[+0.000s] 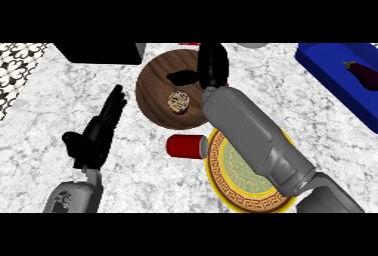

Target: Pick the cupcake from the plate and place it in the bowl

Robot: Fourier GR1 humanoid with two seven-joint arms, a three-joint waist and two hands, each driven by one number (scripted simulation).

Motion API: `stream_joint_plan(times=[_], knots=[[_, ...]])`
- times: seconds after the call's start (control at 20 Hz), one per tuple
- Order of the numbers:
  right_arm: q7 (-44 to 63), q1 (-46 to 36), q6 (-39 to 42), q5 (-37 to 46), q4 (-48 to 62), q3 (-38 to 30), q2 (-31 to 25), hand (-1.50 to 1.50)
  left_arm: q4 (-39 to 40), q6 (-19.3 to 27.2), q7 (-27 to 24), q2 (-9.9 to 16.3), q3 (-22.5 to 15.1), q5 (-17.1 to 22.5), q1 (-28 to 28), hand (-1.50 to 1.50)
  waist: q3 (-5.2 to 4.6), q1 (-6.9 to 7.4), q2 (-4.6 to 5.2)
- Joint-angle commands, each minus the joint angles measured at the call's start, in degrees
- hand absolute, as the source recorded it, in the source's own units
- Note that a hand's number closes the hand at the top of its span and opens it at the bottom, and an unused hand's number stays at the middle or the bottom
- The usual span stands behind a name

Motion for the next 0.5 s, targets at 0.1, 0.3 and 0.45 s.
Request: stream_joint_plan(times=[0.1,0.3,0.45], knots=[[-6.6,4.1,1.1,-4.5,-4.3,-7.2,-0.3,-1.5,-0.4,0.8,0.0,-0.7,-0.2,-0.6,1.3,0.0,0.0,-1.44,-0.41],[-6.2,8.6,3.9,-6.0,-11.7,-8.9,-1.4,-1.5,-1.9,-0.6,-0.4,1.1,1.5,0.6,2.6,0.0,-0.01,-1.82,-0.63],[-5.6,14.9,6.5,-6.8,-20.1,-8.2,-2.5,-1.5,-4.8,0.1,2.5,0.8,0.1,-0.5,3.4,0.0,0.0,-2.26,-0.82]])
